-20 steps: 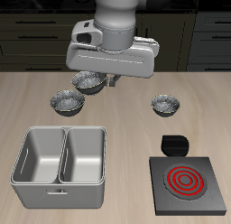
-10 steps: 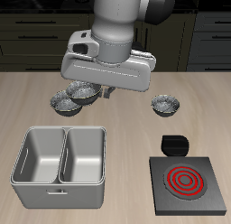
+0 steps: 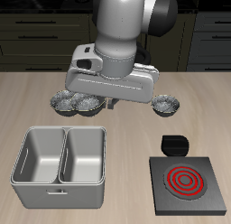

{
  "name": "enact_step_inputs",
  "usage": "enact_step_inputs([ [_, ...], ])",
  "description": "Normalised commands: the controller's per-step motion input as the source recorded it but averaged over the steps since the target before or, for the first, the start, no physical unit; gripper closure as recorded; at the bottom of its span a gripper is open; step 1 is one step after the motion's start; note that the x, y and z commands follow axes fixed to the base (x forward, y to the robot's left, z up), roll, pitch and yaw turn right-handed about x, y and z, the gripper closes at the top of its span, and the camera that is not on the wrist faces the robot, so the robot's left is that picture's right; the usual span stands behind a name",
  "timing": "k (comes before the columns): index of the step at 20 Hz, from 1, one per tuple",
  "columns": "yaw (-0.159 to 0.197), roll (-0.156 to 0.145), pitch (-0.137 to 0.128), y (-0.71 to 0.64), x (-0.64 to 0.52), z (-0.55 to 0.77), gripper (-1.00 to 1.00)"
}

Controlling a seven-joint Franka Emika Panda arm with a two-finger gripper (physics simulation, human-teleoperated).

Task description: Place the smallest bowl in the left side of the drainer and the medium bowl in the right side

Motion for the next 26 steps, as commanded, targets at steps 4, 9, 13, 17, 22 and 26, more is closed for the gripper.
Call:
enact_step_inputs([
  [4,-0.006,0.004,0.023,-0.04,0.06,-0.24,1.00],
  [9,-0.009,0.009,0.034,-0.02,0.09,-0.33,1.00],
  [13,-0.004,0.005,0.041,0.00,0.08,-0.37,1.00],
  [17,0.006,0.003,0.042,0.01,0.07,-0.35,1.00],
  [22,-0.001,-0.011,0.032,-0.02,0.04,-0.25,1.00],
  [26,0.034,-0.015,0.045,0.06,0.00,-0.16,-1.00],
])
